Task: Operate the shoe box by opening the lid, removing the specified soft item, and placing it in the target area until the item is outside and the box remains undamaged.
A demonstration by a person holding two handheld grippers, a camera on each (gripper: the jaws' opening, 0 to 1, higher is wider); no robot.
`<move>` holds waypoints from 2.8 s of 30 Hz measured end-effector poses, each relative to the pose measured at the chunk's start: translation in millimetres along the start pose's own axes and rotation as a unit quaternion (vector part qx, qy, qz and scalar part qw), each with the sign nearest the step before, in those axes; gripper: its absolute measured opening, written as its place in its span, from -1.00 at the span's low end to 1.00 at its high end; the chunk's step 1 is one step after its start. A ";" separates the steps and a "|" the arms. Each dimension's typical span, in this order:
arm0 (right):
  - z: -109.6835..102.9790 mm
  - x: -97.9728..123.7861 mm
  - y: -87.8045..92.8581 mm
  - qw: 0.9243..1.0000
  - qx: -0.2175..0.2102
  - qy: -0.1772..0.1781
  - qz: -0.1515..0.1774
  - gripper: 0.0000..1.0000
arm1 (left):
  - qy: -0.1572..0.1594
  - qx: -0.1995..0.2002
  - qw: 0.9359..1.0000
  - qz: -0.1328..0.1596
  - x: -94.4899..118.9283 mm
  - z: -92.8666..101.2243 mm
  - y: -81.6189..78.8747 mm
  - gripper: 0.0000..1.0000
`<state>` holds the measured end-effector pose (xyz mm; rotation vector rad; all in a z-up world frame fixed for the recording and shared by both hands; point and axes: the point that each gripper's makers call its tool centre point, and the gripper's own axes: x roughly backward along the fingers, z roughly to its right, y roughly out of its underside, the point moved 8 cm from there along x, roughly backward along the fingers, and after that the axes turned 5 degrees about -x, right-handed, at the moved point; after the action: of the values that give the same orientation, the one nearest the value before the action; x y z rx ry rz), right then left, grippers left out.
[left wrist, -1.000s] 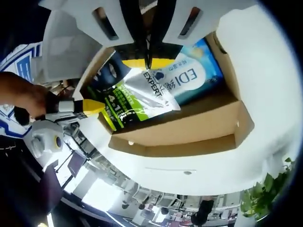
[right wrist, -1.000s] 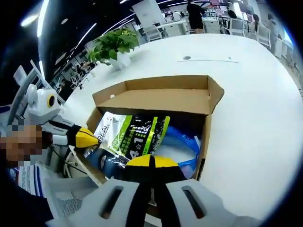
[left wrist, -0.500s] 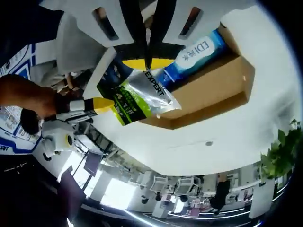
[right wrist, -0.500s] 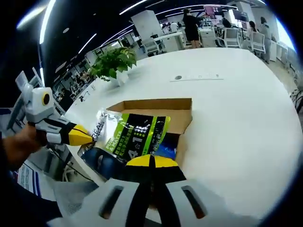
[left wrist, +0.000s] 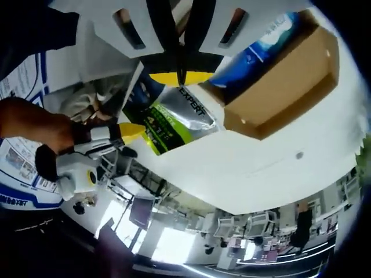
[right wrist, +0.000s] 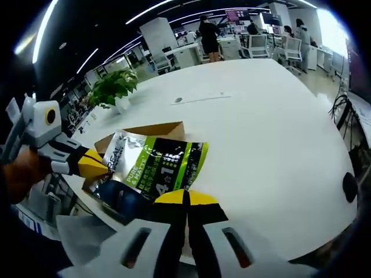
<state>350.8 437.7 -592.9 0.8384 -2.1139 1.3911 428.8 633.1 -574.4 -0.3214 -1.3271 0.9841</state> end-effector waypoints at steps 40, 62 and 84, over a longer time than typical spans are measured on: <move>111.1 -59.5 -48.1 0.999 0.022 0.017 -0.029 -1.00 | -0.033 -0.022 0.997 -0.060 -128.6 -31.2 -43.7 -1.00; 143.7 -118.8 -66.8 0.998 0.038 0.016 -0.054 -1.00 | -0.070 -0.030 0.992 -0.098 -175.9 -68.2 -51.1 -1.00; 156.1 -156.2 -43.1 0.994 0.050 0.020 -0.092 -1.00 | -0.105 -0.080 0.976 -0.174 -205.0 -76.8 -28.9 -1.00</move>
<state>482.8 316.6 -729.0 1.0089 -1.8967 1.4114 525.2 487.7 -709.8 -0.1012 -1.5954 0.6302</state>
